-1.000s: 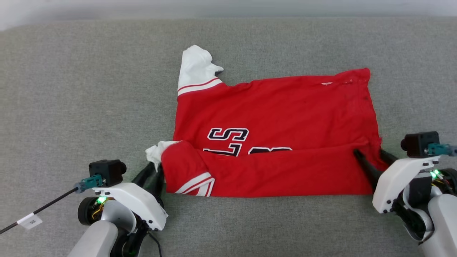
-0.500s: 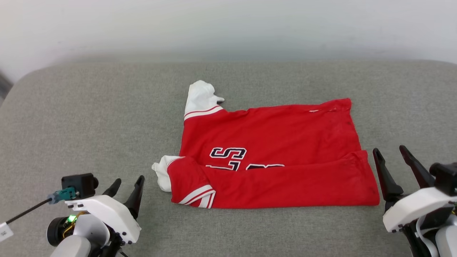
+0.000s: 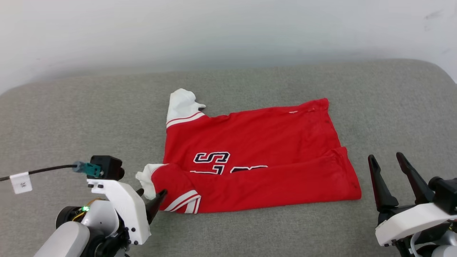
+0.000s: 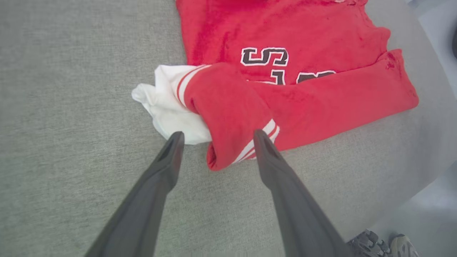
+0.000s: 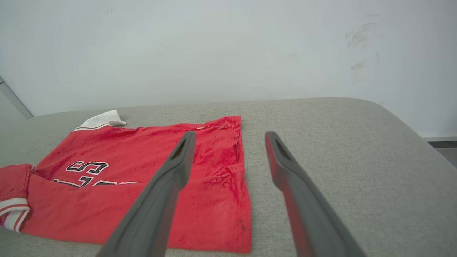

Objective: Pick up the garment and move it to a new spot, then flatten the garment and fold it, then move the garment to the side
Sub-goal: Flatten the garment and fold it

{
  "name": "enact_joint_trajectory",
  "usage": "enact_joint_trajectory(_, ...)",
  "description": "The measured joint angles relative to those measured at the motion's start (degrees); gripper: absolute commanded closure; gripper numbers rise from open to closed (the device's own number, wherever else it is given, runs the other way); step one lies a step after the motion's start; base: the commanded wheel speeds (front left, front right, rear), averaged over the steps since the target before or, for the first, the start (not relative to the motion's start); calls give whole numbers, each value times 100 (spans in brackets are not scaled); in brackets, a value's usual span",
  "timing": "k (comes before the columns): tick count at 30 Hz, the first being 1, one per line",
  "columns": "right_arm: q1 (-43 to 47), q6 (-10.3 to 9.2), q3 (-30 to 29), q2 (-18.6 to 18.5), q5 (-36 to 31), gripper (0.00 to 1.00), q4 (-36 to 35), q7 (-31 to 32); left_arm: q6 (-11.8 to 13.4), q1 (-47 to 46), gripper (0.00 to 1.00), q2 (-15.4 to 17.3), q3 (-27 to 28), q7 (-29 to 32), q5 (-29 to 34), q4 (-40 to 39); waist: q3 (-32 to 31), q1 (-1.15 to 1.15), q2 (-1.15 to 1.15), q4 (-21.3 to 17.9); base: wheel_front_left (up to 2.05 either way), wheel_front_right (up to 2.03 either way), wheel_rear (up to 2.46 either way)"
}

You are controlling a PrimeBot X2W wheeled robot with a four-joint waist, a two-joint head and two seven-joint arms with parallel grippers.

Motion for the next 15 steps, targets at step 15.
enact_joint_trajectory(15, -305, 0, 185, 113, 120, 0, -182, -42, 167, -516, 0, -57, -220, 760, -137, 847, 916, 0, 0, -461, 0, 0, 0)
